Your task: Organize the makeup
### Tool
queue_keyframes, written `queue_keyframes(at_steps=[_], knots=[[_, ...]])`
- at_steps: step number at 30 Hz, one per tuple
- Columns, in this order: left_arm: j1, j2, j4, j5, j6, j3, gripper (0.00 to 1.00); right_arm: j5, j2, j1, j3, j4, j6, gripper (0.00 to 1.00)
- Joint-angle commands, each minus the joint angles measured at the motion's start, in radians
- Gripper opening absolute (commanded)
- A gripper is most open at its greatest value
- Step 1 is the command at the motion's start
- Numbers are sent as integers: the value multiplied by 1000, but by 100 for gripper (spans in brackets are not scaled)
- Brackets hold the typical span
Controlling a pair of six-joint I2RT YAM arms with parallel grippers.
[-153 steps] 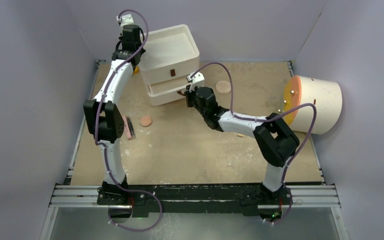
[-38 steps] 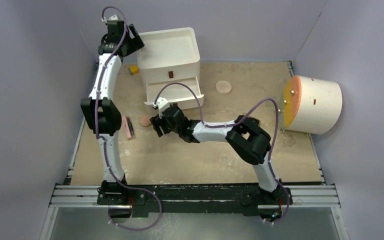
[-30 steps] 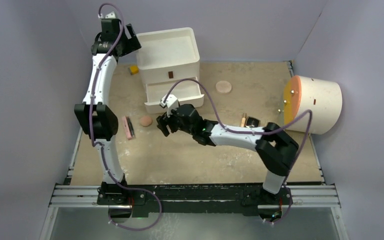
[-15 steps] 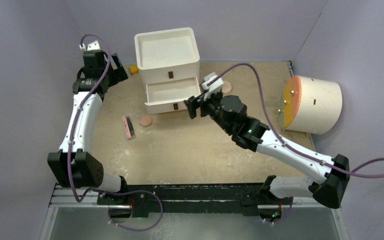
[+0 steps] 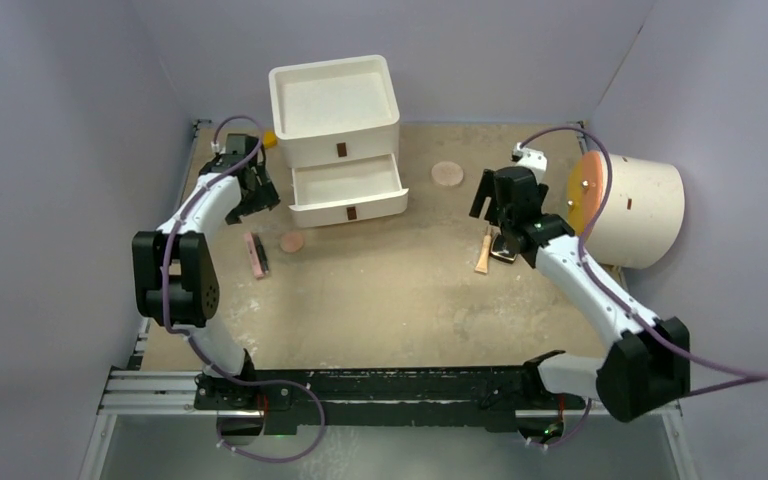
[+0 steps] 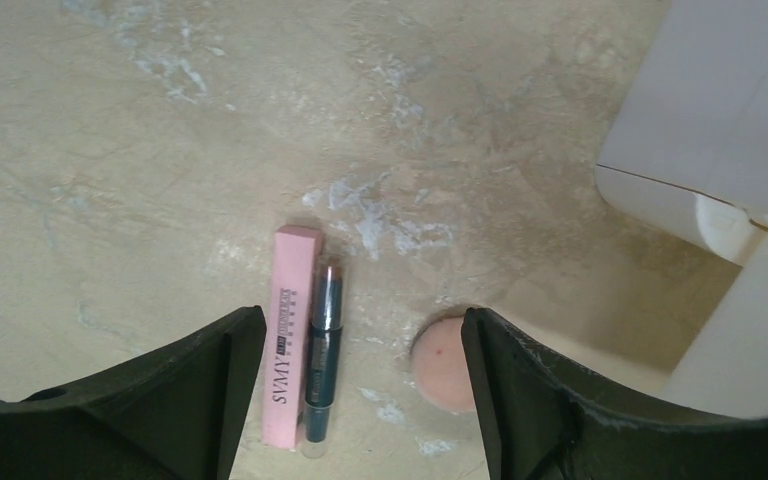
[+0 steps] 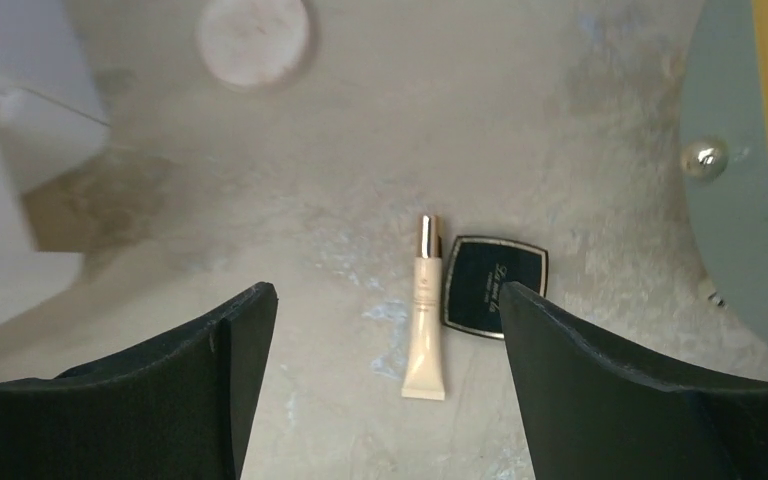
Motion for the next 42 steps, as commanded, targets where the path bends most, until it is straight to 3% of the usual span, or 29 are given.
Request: queue_keyframes(at_steps=[1, 11, 28, 35, 39, 42], knots=[[18, -51, -40, -81, 4, 29, 76, -133, 143, -75, -36, -6, 111, 83], [77, -23, -28, 58, 34, -93, 76, -191, 363, -103, 2, 87, 100, 74], [166, -48, -36, 155, 88, -151, 68, -184, 482, -117, -7, 149, 83, 60], [170, -79, -35, 169, 83, -184, 57, -172, 517, -117, -14, 153, 83, 56], [174, -78, -32, 153, 90, -203, 40, -172, 526, -117, -4, 150, 82, 50], [185, -63, -26, 141, 97, -214, 39, -176, 527, -117, -3, 148, 80, 35]])
